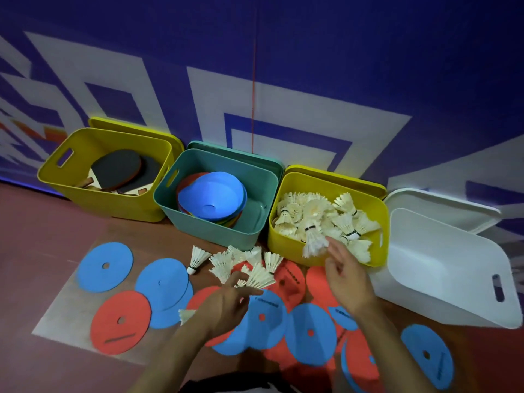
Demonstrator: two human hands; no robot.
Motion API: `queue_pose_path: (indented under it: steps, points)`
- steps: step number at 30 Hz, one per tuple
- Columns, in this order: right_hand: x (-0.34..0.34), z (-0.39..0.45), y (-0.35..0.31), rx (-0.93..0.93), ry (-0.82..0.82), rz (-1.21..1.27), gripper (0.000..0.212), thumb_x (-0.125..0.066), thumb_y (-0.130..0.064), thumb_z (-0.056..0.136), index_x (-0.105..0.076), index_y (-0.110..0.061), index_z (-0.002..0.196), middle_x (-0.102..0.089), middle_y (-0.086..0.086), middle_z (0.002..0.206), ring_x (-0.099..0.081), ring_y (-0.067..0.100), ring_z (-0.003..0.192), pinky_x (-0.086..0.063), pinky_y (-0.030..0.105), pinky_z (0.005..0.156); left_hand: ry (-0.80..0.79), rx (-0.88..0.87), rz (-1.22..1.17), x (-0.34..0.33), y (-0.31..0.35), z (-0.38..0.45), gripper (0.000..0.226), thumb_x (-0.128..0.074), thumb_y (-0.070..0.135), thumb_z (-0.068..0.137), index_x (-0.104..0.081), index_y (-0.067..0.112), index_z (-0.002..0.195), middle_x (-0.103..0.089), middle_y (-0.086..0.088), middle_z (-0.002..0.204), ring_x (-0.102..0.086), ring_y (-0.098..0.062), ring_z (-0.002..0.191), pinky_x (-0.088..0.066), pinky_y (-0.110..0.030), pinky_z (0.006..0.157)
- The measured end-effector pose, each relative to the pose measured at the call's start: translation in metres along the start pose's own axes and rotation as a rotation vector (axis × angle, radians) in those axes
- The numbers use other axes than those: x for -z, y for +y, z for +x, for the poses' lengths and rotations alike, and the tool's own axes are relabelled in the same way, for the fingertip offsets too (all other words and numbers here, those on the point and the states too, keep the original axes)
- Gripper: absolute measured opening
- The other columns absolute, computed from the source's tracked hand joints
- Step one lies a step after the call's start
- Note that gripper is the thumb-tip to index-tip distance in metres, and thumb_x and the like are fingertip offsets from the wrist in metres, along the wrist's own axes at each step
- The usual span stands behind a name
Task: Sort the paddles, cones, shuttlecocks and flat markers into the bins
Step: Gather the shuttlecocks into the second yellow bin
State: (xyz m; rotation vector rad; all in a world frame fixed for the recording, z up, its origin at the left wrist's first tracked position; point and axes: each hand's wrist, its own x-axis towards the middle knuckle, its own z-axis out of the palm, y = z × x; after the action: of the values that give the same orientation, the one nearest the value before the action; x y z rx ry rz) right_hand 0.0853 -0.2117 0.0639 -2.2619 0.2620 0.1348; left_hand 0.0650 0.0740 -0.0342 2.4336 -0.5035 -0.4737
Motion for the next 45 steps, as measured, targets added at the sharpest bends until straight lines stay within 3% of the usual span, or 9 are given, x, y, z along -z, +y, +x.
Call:
queue_pose_path:
  steps: [6, 10, 17, 28, 31, 33, 36, 40, 45]
  points:
    - [0.045, 0.054, 0.006, -0.042, 0.054, 0.024, 0.045, -0.047, -0.016, 0.099, -0.045, -0.021, 0.144, -0.055, -0.003, 0.144, -0.055, 0.018, 0.128, -0.048, 0.042, 0.101, 0.085, -0.052, -0.075, 0.017, 0.054, 0.037, 0.038, -0.050, 0.021, 0.096, -0.060, 0.042, 0.126, -0.039, 0.008, 0.129, -0.056, 0.009, 0.074, -0.052, -0.029, 0.077]
    - [0.045, 0.079, 0.023, -0.085, -0.032, -0.014, 0.048, -0.047, -0.018, 0.096, -0.044, -0.019, 0.144, -0.052, 0.000, 0.147, -0.049, 0.022, 0.134, -0.042, 0.040, 0.108, 0.139, -0.089, -0.064, 0.038, 0.082, 0.068, 0.033, -0.048, 0.024, 0.100, -0.062, 0.041, 0.125, -0.039, 0.008, 0.126, -0.060, -0.008, 0.064, -0.049, -0.024, 0.073]
    - [0.041, 0.084, 0.040, -0.098, -0.204, -0.008, 0.051, -0.042, -0.012, 0.098, -0.040, -0.022, 0.147, -0.051, -0.005, 0.148, -0.049, 0.018, 0.133, -0.041, 0.033, 0.107, 0.143, -0.080, 0.051, 0.070, 0.114, 0.114, 0.032, -0.047, 0.028, 0.102, -0.059, 0.041, 0.128, -0.039, 0.004, 0.129, -0.055, -0.004, 0.060, -0.049, -0.025, 0.076]
    - [0.048, 0.015, 0.074, 0.009, -0.056, 0.118, 0.045, -0.046, -0.012, 0.097, -0.048, -0.048, 0.122, -0.059, -0.027, 0.121, -0.054, 0.002, 0.116, -0.044, 0.032, 0.104, -0.053, 0.130, 0.308, 0.091, 0.120, 0.247, 0.039, -0.044, 0.019, 0.100, -0.056, 0.026, 0.137, -0.030, -0.007, 0.152, -0.053, -0.025, 0.123, -0.047, -0.035, 0.103]
    - [0.046, 0.013, 0.074, -0.001, -0.052, 0.099, 0.046, -0.045, -0.012, 0.097, -0.047, -0.049, 0.122, -0.057, -0.031, 0.119, -0.050, 0.000, 0.120, -0.042, 0.029, 0.105, -0.145, 0.181, 0.136, 0.087, 0.106, 0.260, 0.047, -0.048, 0.011, 0.098, -0.049, 0.017, 0.144, -0.042, 0.000, 0.148, -0.064, -0.019, 0.110, -0.057, -0.031, 0.090]
    - [0.042, 0.012, 0.074, 0.011, -0.044, 0.076, 0.046, -0.046, -0.010, 0.095, -0.051, -0.046, 0.123, -0.058, -0.029, 0.119, -0.050, -0.001, 0.120, -0.041, 0.027, 0.105, -0.163, 0.171, 0.032, 0.087, 0.097, 0.254, 0.045, -0.048, 0.010, 0.096, -0.052, 0.018, 0.141, -0.042, 0.007, 0.148, -0.071, -0.013, 0.092, -0.059, -0.024, 0.077]
    - [0.026, 0.011, 0.068, 0.058, -0.031, 0.023, 0.042, -0.046, -0.008, 0.094, -0.059, -0.037, 0.121, -0.061, -0.026, 0.117, -0.052, -0.003, 0.117, -0.041, 0.023, 0.104, -0.009, 0.086, -0.007, 0.091, 0.090, 0.217, 0.034, -0.048, 0.016, 0.096, -0.067, 0.027, 0.123, -0.042, 0.015, 0.149, -0.065, -0.019, 0.112, -0.054, -0.027, 0.090]
    - [-0.010, 0.008, 0.051, 0.141, -0.170, -0.065, 0.035, -0.044, -0.012, 0.096, -0.063, -0.034, 0.117, -0.057, -0.024, 0.116, -0.048, -0.004, 0.116, -0.036, 0.012, 0.100, 0.191, -0.002, -0.080, 0.084, 0.057, 0.128, 0.038, -0.044, 0.022, 0.088, -0.068, 0.031, 0.116, -0.064, 0.015, 0.122, -0.058, 0.008, 0.106, -0.047, -0.016, 0.092]
    - [-0.080, 0.030, 0.047, 0.221, -0.439, -0.285, 0.033, -0.044, -0.019, 0.096, -0.065, -0.027, 0.119, -0.039, -0.010, 0.143, -0.043, 0.007, 0.132, -0.033, 0.027, 0.114, 0.225, 0.088, -0.150, 0.029, -0.007, 0.031, 0.033, -0.045, 0.028, 0.087, -0.069, 0.026, 0.110, -0.064, 0.009, 0.114, -0.060, 0.002, 0.096, -0.049, -0.016, 0.080]
